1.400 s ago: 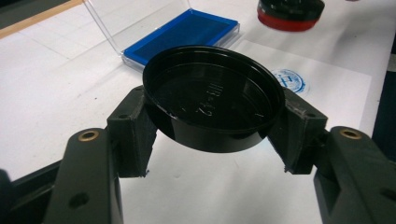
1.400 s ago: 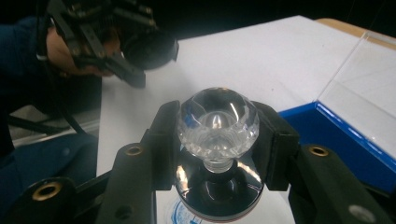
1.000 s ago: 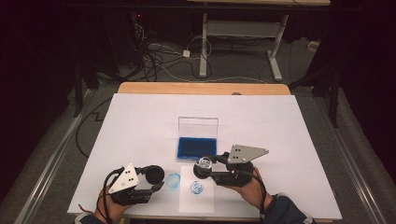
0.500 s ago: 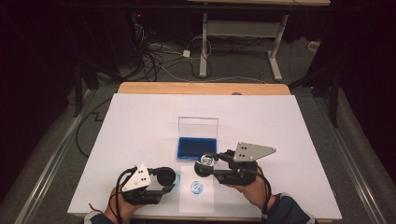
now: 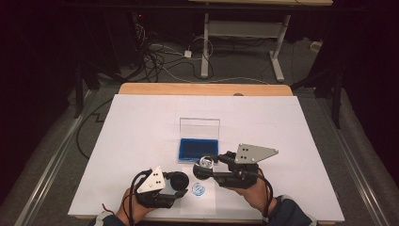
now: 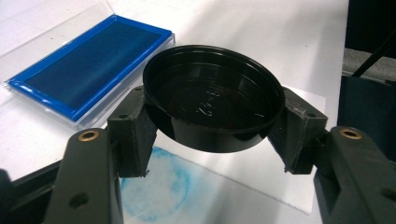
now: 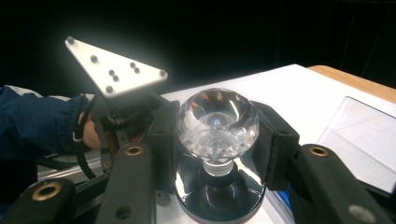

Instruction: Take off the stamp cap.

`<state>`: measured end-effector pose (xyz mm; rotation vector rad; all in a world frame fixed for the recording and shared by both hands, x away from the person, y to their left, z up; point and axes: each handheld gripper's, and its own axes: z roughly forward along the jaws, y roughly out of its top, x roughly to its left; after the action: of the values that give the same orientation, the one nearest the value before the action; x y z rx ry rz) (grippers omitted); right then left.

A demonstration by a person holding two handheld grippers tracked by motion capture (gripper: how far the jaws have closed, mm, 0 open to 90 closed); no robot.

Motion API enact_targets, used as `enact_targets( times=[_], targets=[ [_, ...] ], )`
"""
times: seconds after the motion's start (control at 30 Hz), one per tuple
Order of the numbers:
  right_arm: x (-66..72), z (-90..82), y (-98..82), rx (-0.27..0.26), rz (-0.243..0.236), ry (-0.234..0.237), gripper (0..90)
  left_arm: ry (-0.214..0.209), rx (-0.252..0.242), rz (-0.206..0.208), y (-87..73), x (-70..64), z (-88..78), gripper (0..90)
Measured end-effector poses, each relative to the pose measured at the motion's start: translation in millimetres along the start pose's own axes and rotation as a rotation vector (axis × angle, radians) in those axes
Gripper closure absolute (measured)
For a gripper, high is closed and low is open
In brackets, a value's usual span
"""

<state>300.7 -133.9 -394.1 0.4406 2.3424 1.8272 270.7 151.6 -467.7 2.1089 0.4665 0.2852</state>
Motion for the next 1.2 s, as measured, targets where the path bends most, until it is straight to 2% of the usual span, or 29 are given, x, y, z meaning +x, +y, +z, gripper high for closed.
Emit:
enact_targets(
  times=[0.6, 0.7, 1.2],
  targets=[
    [16.4, 20.8, -3.8, 0.02, -0.024, 0.054, 56.8, -0.041, 0.007, 0.01, 11.6, -6.2, 16.5, 36.4],
    [16.8, 23.2, -5.5, 0.027, -0.026, 0.061, 56.8, -0.045, 0.0, -0.002, 12.7, -5.3, 17.1, 36.4],
    [19.0, 31.3, -12.3, 0.07, -0.048, 0.066, 56.8, -0.052, -0.018, 0.004, 16.1, -5.9, 14.5, 36.4]
  ],
)
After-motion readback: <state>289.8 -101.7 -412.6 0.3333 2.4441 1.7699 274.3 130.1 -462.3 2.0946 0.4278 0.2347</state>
